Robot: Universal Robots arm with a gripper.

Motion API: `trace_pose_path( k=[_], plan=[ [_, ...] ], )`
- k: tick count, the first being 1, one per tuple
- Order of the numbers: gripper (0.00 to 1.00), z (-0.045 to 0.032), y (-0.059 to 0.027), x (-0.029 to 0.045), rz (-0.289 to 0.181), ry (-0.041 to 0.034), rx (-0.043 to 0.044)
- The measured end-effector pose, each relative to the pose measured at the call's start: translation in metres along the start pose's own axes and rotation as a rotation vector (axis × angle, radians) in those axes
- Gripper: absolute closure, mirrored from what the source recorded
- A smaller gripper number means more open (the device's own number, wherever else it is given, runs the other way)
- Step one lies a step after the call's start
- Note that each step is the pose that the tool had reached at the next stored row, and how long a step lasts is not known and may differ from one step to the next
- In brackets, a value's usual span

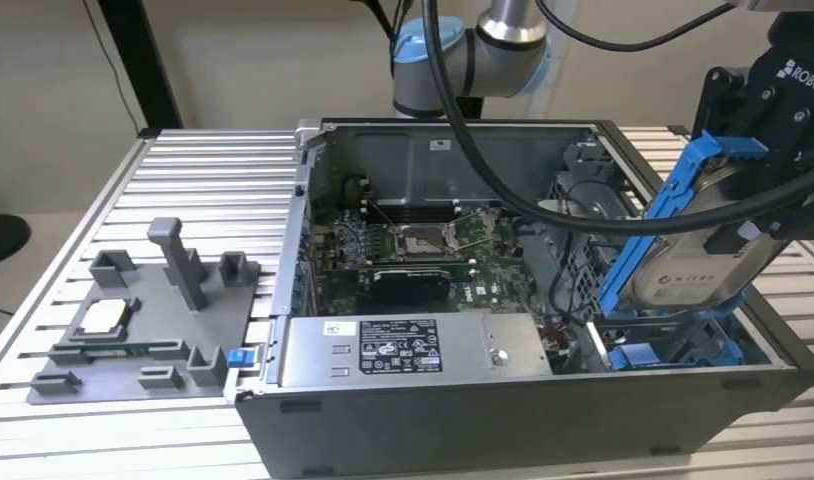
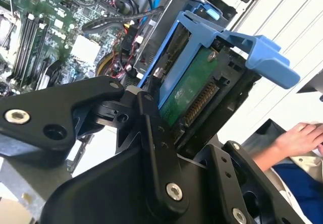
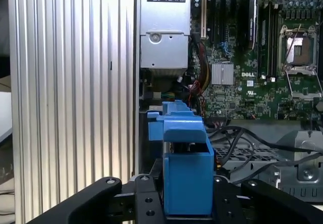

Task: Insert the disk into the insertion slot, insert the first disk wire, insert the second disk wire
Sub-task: 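Insert the disk into the insertion slot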

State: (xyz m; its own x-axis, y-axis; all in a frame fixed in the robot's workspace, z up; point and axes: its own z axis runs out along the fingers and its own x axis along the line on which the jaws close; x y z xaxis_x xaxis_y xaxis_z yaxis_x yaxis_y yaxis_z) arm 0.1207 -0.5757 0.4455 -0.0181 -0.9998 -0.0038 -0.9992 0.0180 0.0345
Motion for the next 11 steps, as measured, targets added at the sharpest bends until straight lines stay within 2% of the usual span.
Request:
trace_pose_path(
  k=[4, 8, 11],
  plan=[
    [1.0, 0.0038, -0.0033, -0.0001, 0.0, -0.0084, 0.0008],
    [1.0, 0.0088, -0.0097, -0.0002, 0.0, -0.0113, 0.0008],
    [1.0, 0.011, -0.0108, -0.0002, 0.0, -0.0124, 0.0011]
  ],
)
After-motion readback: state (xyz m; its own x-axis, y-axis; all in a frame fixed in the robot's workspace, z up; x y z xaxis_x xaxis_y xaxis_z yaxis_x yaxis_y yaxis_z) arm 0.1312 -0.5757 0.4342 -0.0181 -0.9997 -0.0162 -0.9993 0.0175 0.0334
